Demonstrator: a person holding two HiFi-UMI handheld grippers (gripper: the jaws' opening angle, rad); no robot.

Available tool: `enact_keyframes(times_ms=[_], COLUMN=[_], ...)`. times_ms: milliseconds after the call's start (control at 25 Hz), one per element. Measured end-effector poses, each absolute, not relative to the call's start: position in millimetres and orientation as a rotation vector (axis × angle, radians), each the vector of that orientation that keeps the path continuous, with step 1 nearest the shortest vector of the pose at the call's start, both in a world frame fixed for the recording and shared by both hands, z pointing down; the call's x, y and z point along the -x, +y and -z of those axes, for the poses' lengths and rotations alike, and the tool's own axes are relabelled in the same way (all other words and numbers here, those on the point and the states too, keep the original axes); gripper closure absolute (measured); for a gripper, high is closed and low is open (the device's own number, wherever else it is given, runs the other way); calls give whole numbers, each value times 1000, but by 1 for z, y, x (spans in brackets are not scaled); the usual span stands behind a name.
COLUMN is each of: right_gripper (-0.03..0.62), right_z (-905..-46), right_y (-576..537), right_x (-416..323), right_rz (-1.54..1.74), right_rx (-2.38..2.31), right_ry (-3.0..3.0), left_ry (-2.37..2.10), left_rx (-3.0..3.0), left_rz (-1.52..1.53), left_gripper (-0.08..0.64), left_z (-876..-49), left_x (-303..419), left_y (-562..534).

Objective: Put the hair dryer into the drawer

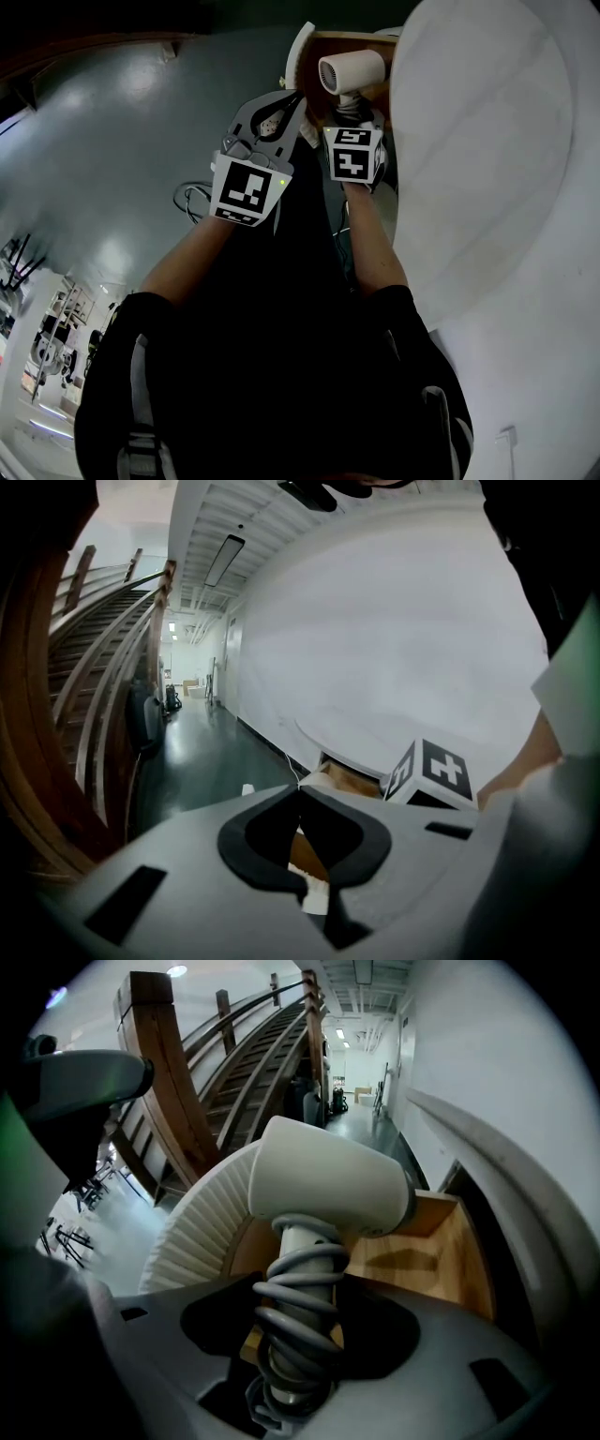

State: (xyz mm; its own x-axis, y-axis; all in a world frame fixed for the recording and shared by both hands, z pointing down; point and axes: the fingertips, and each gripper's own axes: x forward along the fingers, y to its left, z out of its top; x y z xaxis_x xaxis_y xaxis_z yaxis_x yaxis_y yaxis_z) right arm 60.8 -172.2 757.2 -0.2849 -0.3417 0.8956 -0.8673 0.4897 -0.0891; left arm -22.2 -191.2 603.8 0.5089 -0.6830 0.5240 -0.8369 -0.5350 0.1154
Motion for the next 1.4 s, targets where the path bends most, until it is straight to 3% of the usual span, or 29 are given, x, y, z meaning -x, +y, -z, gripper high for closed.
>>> enact_keyframes(times_ms=[1000, 1400], right_gripper=[314, 268], right_z=[-815, -806], right_y=[-173, -166], right_x=[-55, -47], right_rz=[-928, -1077], right_rx=[-771, -786], right_ry=[-1557, -1599], left_ry=[-1231, -1283], left_rx=[-2373, -2375], left_rz=[-596, -583], left_gripper=[551, 551], left_z=[-618, -603], left_x=[18, 28], left_y=[-194, -195])
